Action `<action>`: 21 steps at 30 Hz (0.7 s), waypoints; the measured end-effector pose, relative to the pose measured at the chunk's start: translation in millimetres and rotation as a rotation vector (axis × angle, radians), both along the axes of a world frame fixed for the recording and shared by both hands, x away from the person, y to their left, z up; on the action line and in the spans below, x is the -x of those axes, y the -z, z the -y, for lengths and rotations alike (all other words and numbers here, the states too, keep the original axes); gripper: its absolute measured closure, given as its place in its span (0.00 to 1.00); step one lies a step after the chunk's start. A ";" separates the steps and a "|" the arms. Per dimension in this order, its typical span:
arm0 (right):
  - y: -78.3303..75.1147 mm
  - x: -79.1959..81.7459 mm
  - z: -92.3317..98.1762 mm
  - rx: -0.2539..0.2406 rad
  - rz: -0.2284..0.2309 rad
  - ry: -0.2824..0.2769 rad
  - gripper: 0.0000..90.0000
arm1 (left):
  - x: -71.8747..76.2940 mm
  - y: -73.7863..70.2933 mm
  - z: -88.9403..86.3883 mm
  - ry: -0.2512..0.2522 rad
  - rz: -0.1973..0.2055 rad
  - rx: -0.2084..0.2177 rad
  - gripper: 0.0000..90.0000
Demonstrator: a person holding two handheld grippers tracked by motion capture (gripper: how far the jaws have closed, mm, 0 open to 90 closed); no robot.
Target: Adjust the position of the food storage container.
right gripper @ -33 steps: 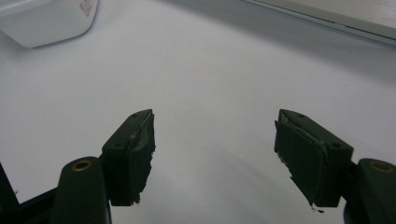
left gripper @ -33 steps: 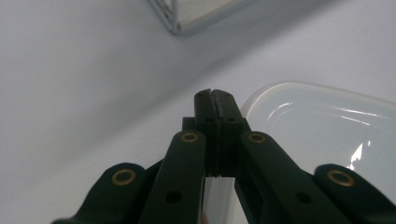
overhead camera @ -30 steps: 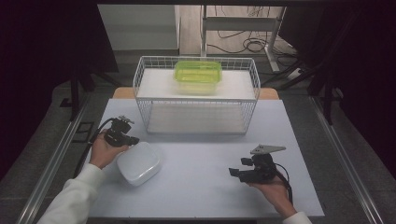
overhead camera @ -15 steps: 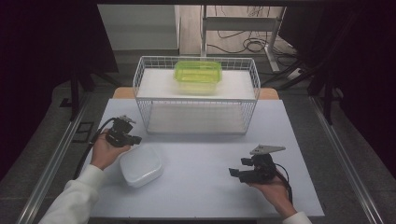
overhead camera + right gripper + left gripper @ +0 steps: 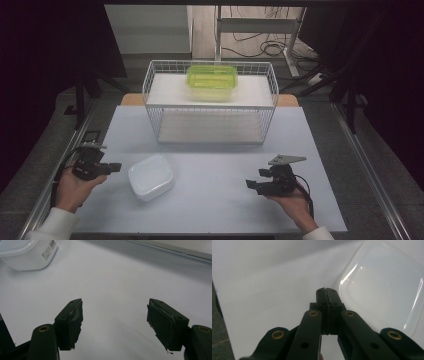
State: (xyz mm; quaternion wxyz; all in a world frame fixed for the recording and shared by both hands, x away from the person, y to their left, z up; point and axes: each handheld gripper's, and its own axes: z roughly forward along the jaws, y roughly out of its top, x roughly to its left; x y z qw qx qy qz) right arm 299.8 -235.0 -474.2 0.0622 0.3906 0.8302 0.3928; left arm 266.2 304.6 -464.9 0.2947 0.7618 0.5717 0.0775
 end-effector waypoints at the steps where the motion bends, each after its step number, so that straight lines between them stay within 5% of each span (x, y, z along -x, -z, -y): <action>1: 0.4 -0.3 -0.4 0.001 0.001 -0.001 0.32 | 4.9 3.1 -1.3 -0.009 -0.009 0.011 0.99; 10: 0.4 -2.0 -0.1 0.009 0.001 0.000 0.32 | 24.3 31.8 6.1 -0.032 -0.103 0.027 1.00; 21: -1.7 0.1 2.4 0.012 0.010 0.013 0.32 | 3.7 33.0 22.4 -0.018 -0.112 0.057 1.00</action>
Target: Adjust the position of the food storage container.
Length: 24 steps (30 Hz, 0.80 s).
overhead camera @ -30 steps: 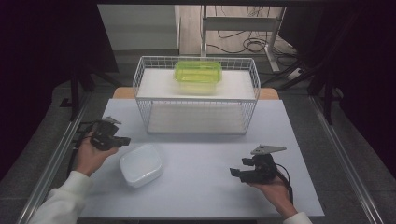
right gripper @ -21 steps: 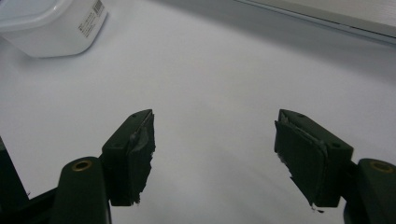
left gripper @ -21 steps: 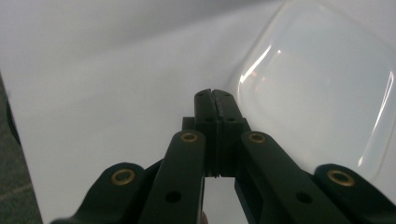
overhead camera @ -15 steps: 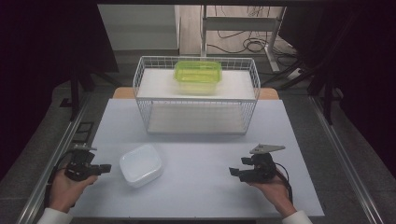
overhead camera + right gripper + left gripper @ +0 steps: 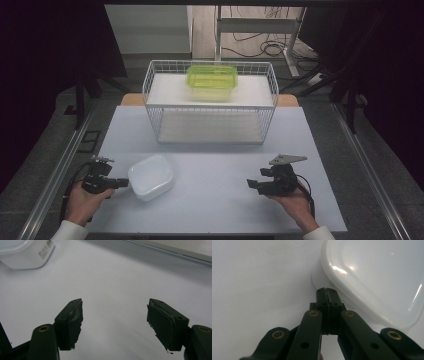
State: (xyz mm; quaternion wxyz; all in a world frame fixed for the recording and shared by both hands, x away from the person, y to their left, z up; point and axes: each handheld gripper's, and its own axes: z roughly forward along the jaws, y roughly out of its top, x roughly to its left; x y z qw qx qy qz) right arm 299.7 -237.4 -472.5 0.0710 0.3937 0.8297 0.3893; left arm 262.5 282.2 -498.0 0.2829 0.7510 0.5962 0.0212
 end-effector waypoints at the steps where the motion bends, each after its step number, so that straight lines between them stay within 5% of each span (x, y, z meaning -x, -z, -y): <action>1: 0.0 0.1 0.3 0.001 -0.001 0.001 0.32 | -2.0 0.1 0.8 0.002 -0.002 -0.004 1.00; 24: -0.5 0.7 2.4 0.000 -0.002 0.012 0.32 | -41.9 -0.3 37.2 0.072 -0.014 0.002 1.00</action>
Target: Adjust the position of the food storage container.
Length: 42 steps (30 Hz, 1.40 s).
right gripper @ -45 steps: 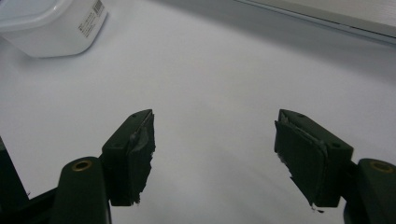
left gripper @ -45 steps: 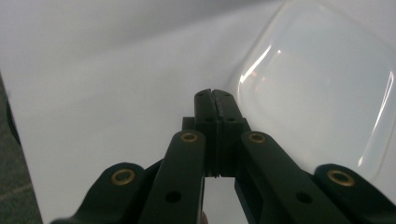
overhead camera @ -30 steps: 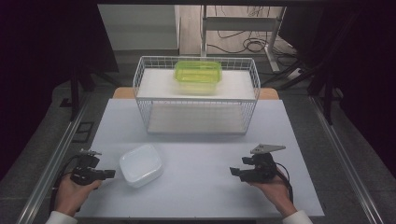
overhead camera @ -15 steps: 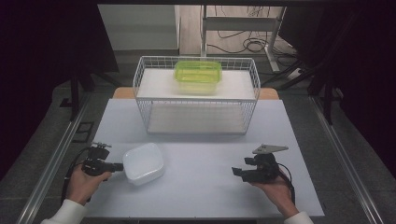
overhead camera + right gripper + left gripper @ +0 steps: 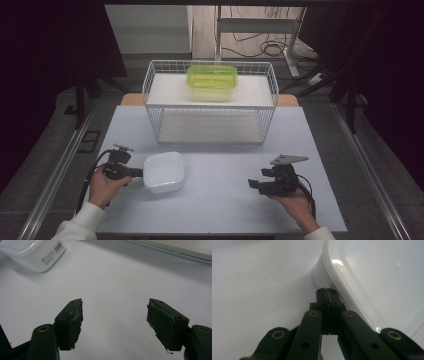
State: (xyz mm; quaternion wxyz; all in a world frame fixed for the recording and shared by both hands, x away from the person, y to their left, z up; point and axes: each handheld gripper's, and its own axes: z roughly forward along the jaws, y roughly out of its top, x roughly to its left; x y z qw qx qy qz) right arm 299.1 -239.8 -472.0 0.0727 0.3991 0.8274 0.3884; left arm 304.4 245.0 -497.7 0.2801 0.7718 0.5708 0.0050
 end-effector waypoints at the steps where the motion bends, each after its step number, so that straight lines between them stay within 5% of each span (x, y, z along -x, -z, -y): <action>1: -0.1 0.2 0.1 -0.002 0.000 0.001 0.32 | -0.9 0.0 1.6 0.003 0.003 -0.001 1.00; 32: -0.3 1.0 -0.8 -0.002 0.000 0.002 0.32 | -21.5 -2.3 91.4 0.175 -0.005 0.050 1.00; 42: -0.8 1.3 0.3 -0.006 0.006 0.007 0.31 | -19.7 -5.5 99.6 0.191 0.026 0.071 0.99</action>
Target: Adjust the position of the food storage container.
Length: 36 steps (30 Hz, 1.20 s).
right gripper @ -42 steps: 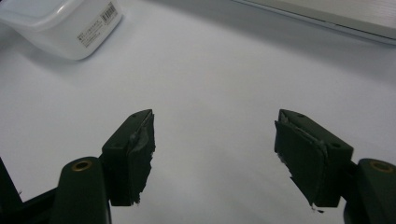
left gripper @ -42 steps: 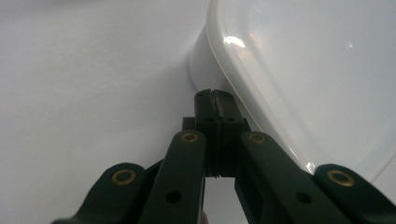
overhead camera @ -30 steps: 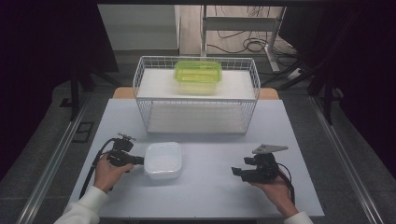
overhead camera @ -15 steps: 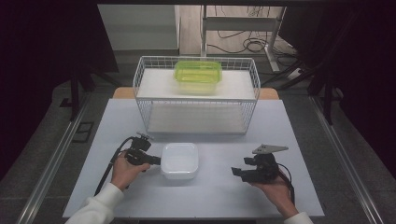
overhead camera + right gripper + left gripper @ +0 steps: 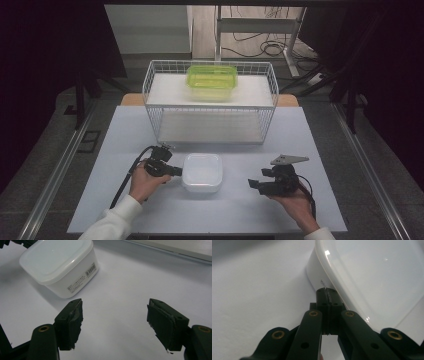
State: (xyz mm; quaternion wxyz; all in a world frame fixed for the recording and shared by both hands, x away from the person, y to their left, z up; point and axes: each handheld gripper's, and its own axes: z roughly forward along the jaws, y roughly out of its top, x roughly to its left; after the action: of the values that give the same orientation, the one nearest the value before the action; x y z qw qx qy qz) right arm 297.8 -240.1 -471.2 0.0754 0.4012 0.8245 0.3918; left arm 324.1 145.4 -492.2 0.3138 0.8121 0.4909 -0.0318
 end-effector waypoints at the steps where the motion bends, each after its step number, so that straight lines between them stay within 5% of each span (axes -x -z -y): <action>1: -0.5 0.3 0.3 -0.002 0.005 0.003 0.31 | 0.4 -0.3 -1.1 -0.002 0.000 0.005 0.99; 6: -2.3 0.8 1.3 -0.008 0.020 0.011 0.30 | 4.0 -1.7 -7.2 -0.013 0.014 0.024 0.99; 12: -1.1 0.8 -0.1 -0.006 0.025 0.016 0.29 | 18.2 -13.8 -23.1 -0.017 0.097 0.091 0.98; 14: -2.1 0.5 1.1 -0.044 0.014 0.016 0.28 | 23.0 -19.3 -26.1 -0.028 0.128 0.115 0.95; 16: -3.6 -0.2 3.2 -0.097 0.002 0.023 0.28 | 26.3 -22.3 -27.6 -0.034 0.148 0.116 0.89; 20: -5.6 0.1 5.2 -0.115 0.007 0.030 0.28 | 32.4 -27.7 -29.7 -0.085 0.182 0.106 0.67; 25: -6.2 1.1 3.6 -0.111 0.013 0.022 0.28 | 33.7 -29.9 -34.3 -0.104 0.179 0.157 0.47; 36: -8.9 0.9 -1.2 -0.095 0.009 0.013 0.29 | 33.4 -29.6 -35.9 -0.095 0.166 0.182 0.37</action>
State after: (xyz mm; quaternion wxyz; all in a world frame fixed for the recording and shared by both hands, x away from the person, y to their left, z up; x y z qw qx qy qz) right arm 296.8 -238.9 -462.3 0.0625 0.4078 0.8020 0.4319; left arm 290.7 181.3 -462.6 0.4267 0.7560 0.4964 0.0060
